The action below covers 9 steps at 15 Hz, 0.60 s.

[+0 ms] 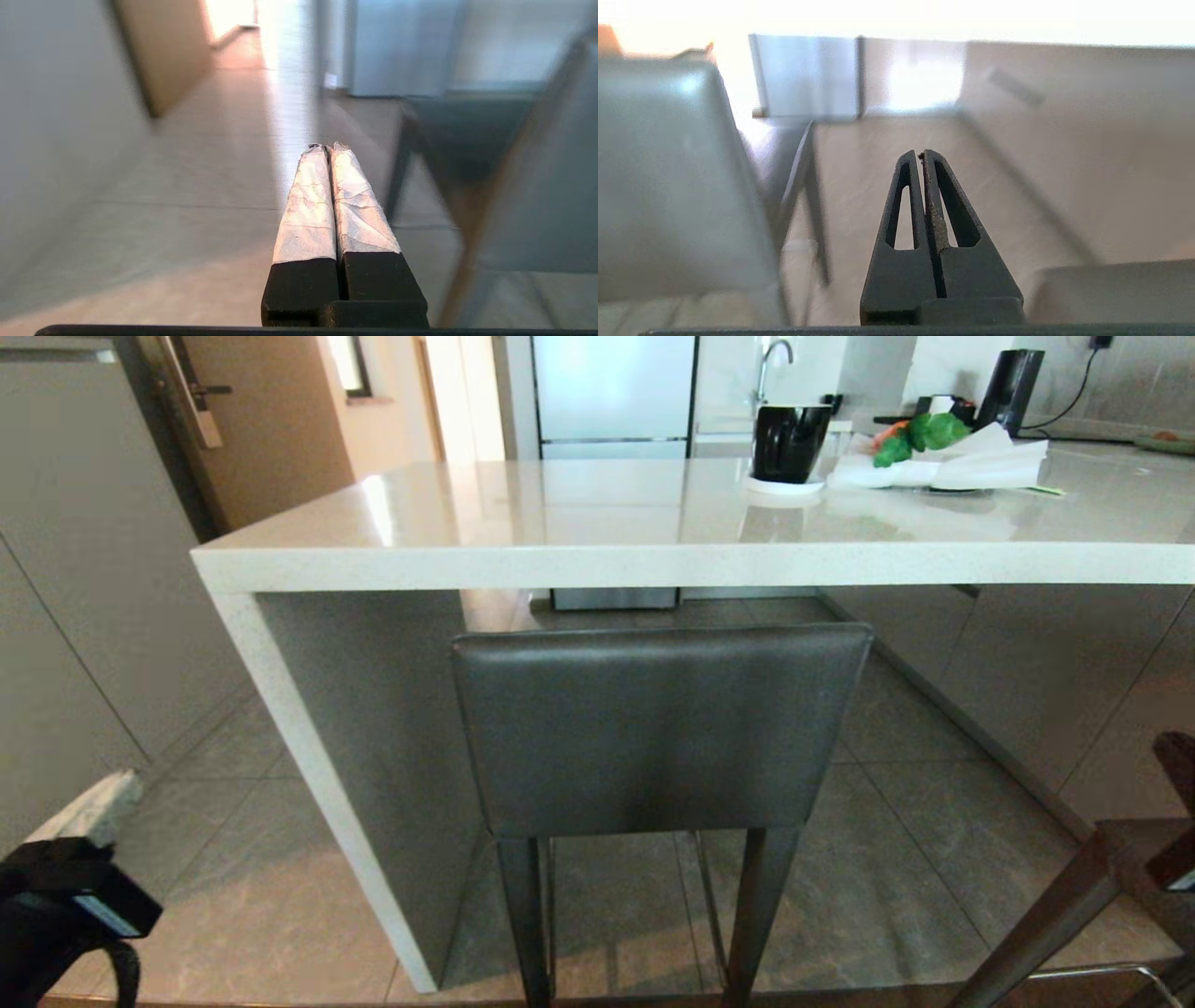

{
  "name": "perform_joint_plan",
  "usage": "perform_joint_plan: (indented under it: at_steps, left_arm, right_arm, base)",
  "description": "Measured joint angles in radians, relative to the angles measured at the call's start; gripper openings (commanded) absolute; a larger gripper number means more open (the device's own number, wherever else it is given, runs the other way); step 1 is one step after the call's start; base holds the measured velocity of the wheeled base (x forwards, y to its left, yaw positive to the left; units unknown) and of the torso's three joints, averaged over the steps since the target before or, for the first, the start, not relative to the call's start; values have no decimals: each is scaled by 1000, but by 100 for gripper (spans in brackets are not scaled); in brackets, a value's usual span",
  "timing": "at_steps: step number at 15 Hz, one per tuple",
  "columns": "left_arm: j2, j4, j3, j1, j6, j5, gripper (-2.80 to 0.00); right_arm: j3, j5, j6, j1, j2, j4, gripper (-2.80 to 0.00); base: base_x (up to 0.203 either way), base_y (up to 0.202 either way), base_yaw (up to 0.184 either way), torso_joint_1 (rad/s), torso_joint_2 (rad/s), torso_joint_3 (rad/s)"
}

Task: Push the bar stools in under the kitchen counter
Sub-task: Push the gray chair back under the dining table

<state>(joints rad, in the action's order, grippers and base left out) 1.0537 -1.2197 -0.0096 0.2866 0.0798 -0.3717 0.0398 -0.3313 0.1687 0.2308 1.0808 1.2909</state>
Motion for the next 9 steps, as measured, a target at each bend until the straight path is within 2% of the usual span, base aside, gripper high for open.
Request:
perform_joint_plan:
  at_steps: [4,6,9]
  left_arm:
    - [-329,244,0,-175,29,21,-280]
    - [-510,377,-14,-219,51,64,-280]
    - [-811,680,-54,-257,66,142,-280]
  right_arm:
    - [93,2,33,-53,-384,-377,-280]
    - [133,-16,33,-73,-580,-598,-280]
    - [182,-72,69,-97,-743,-798,-280]
  base:
    - [0,0,0,0,0,0]
    - [0,0,0,0,0,0]
    - [0,0,0,0,0,0]
